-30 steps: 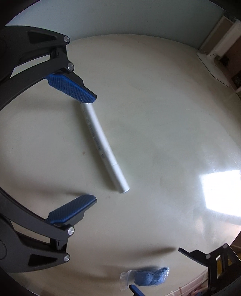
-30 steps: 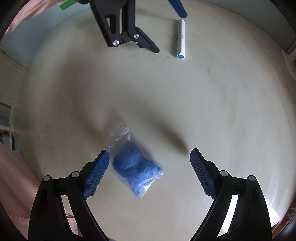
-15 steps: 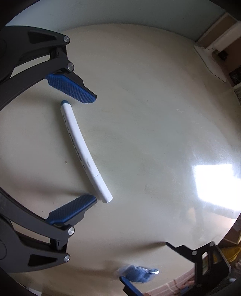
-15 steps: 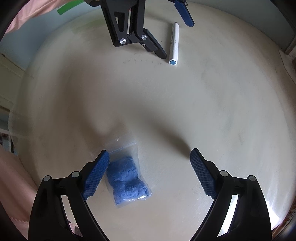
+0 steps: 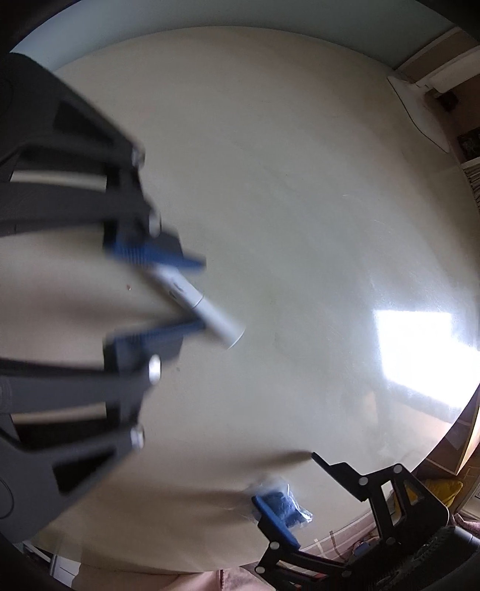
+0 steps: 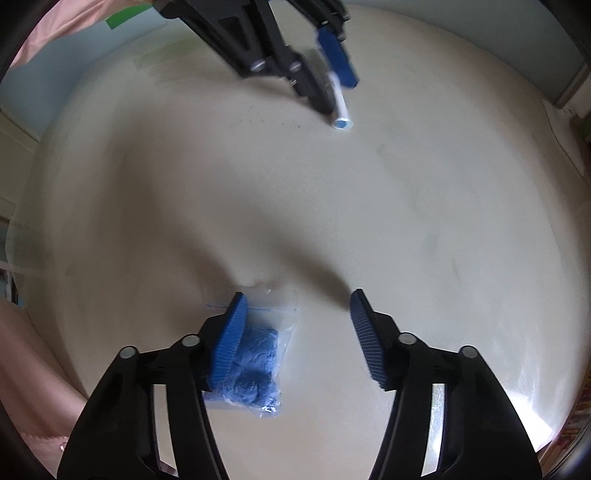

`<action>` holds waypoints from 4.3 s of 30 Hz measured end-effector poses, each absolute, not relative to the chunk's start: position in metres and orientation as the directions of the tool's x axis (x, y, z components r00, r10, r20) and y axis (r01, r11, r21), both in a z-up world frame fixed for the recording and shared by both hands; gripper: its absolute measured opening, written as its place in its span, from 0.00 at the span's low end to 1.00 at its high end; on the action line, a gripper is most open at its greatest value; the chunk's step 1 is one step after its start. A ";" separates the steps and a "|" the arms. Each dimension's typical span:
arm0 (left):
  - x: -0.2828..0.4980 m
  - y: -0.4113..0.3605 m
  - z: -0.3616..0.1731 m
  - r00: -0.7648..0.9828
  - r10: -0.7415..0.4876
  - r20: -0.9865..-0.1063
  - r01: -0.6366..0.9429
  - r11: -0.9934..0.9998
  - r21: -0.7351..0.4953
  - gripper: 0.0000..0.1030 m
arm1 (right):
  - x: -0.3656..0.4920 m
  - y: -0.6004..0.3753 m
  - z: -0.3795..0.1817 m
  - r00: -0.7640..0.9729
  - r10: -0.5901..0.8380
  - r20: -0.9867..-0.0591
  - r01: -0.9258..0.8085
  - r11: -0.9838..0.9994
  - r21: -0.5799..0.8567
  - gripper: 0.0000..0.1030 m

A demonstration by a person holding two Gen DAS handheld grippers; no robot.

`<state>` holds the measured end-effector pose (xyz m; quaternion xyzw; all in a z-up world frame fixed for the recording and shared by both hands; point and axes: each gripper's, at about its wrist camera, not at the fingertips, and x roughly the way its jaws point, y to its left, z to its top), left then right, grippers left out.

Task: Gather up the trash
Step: 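Grasp the white marker with the left tool while the right tool grasps the blue plastic bag, then lift the marker with the left tool while the right tool lifts the blue bag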

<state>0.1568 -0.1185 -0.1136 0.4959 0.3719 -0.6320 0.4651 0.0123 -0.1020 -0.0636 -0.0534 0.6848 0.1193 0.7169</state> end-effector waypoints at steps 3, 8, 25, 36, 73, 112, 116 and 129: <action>0.159 -0.118 -0.113 -0.094 -0.210 -0.973 0.966 -0.258 -0.037 0.11 | 0.011 -0.104 -0.066 0.029 0.098 -0.995 -0.233 0.968 0.089 0.47; 0.154 -0.117 -0.116 -0.081 -0.222 -0.972 0.964 -0.267 -0.019 0.11 | 0.013 -0.100 -0.064 0.031 0.099 -0.995 -0.224 0.971 0.090 0.45; 0.164 -0.105 -0.107 -0.080 -0.226 -0.971 0.969 -0.244 -0.024 0.11 | 0.011 -0.119 -0.054 0.058 0.075 -0.995 -0.190 0.980 0.063 0.14; 0.166 -0.108 -0.107 -0.058 -0.216 -0.975 0.980 -0.199 -0.014 0.11 | 0.008 -0.137 -0.049 0.043 0.114 -0.993 -0.082 0.991 0.110 0.29; 0.157 -0.106 -0.103 -0.017 -0.214 -0.977 0.992 -0.126 0.011 0.11 | -0.004 -0.139 -0.039 0.009 0.000 -1.000 0.038 0.999 0.000 0.19; -0.117 -0.212 -0.053 -0.002 -0.267 -0.964 0.940 -0.329 0.089 0.11 | -0.269 -0.283 0.048 0.188 -0.119 -0.975 0.366 0.930 -0.043 0.19; -0.184 -0.248 -0.065 -0.052 -0.257 -0.965 0.919 -0.391 0.055 0.11 | -0.325 -0.309 0.047 0.172 -0.131 -0.976 0.441 0.897 -0.042 0.19; -0.348 -0.325 -0.123 -0.163 -0.133 -0.978 0.833 -0.549 -0.064 0.11 | -0.479 -0.361 0.017 0.129 -0.078 -0.989 0.650 0.760 0.025 0.19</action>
